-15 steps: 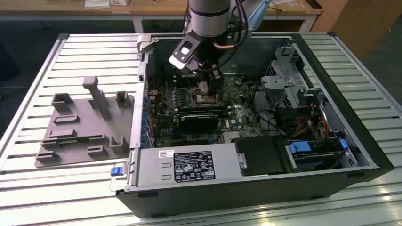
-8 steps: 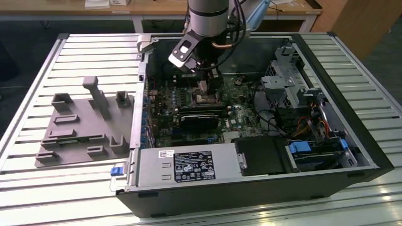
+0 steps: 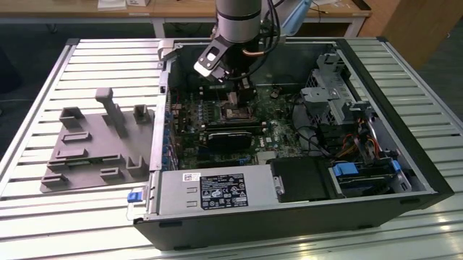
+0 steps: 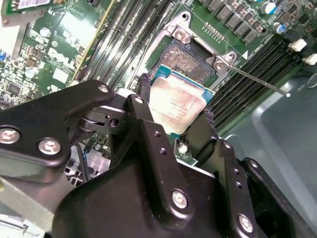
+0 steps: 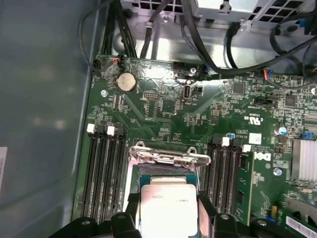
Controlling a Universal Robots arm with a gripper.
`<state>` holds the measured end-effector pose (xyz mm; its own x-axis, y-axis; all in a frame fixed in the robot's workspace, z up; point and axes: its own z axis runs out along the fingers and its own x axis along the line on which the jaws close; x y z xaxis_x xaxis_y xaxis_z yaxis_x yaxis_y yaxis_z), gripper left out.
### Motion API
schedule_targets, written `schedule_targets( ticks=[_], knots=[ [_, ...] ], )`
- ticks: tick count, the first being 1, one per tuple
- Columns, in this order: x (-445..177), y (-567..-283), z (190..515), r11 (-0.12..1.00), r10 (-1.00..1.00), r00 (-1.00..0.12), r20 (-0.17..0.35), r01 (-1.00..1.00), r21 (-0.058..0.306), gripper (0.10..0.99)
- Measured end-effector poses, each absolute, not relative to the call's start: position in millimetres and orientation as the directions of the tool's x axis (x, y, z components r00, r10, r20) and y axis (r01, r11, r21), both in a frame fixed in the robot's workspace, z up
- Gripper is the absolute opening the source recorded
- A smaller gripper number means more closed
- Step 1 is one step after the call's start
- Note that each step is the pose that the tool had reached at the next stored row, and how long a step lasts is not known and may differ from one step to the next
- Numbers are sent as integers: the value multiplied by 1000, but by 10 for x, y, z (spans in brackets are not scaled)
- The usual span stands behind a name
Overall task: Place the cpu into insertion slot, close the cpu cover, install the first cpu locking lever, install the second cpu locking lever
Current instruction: 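Place the cpu into insertion slot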
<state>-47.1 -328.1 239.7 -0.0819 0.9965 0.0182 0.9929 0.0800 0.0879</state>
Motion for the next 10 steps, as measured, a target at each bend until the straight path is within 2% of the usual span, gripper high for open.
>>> schedule_targets(
  ticks=[10],
  knots=[
    [-479, -3259, 2273, -11, 1000, 10, 18, 996, 88, 541]
  ],
)
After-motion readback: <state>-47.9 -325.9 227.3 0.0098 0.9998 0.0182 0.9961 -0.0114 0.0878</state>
